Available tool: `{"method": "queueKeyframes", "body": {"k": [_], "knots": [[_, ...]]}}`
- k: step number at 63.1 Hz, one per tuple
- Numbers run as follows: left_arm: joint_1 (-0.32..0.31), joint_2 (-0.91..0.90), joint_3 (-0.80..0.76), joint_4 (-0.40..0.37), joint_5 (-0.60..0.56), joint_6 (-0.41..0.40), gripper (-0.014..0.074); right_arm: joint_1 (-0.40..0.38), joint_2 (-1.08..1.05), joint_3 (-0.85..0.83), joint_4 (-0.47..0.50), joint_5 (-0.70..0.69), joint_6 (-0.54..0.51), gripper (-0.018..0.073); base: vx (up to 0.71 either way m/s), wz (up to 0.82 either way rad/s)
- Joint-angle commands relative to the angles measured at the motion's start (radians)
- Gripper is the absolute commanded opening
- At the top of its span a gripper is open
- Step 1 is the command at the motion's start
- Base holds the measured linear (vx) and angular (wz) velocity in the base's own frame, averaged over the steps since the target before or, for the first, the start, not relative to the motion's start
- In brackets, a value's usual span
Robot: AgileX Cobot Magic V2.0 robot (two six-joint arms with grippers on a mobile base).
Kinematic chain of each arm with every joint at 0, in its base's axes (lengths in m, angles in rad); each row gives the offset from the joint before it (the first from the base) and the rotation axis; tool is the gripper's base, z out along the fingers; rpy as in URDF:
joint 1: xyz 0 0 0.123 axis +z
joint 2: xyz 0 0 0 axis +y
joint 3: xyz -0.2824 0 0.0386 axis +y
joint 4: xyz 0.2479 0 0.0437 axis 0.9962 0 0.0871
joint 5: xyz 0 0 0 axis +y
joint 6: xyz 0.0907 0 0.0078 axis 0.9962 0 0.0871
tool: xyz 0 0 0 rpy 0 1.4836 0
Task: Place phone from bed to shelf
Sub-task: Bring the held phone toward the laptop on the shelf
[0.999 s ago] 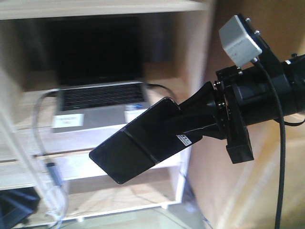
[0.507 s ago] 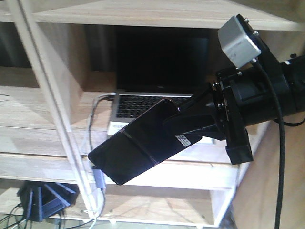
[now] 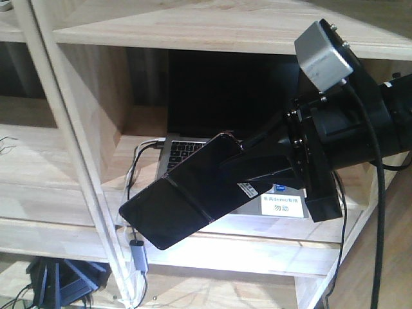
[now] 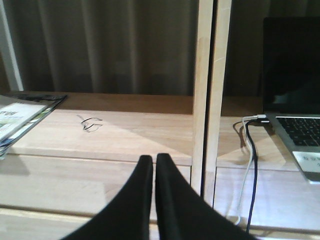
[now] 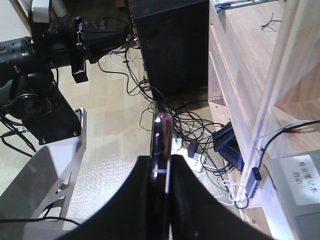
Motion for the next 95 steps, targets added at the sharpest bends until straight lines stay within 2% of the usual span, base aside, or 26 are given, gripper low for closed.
{"method": "queueKeyframes", "body": {"k": [1, 95], "knots": [[-0.004, -0.013, -0.021, -0.009, -0.072, -0.006, 0.0001, -0.001, -0.028, -0.024, 0.094, 0.048, -0.002, -0.0003, 0.09, -0.06], [-0.004, -0.013, -0.021, -0.009, -0.072, -0.006, 0.0001, -0.001, -0.028, -0.024, 0.094, 0.048, -0.002, -0.0003, 0.06, -0.07]]}}
